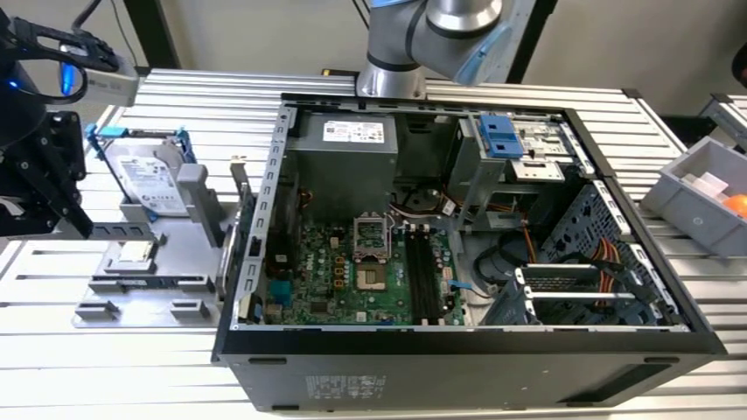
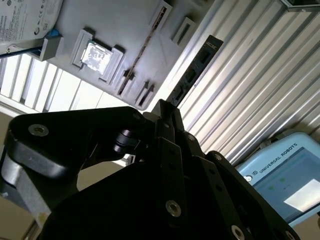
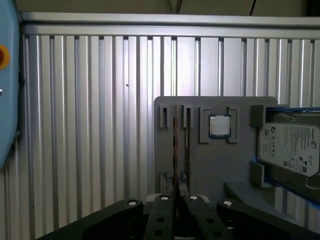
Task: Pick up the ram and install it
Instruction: 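Pick up the ram and move it above insertion slot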
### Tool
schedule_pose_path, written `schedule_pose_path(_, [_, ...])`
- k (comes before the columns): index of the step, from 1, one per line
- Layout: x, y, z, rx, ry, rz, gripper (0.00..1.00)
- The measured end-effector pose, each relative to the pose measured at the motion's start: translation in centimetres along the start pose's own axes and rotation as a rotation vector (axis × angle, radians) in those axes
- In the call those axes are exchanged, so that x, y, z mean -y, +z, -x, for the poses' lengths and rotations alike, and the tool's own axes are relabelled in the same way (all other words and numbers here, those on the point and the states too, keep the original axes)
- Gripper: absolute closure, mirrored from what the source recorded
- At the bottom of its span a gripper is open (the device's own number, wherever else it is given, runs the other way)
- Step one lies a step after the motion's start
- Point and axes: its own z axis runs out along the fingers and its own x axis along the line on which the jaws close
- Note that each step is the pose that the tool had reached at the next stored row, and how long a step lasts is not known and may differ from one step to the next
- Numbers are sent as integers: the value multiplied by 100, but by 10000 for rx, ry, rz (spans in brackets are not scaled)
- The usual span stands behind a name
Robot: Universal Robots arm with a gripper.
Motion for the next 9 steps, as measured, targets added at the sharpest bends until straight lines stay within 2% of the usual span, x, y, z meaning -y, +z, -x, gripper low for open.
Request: schedule_pose_path(9, [0,-41,2,19,-2,-131,100])
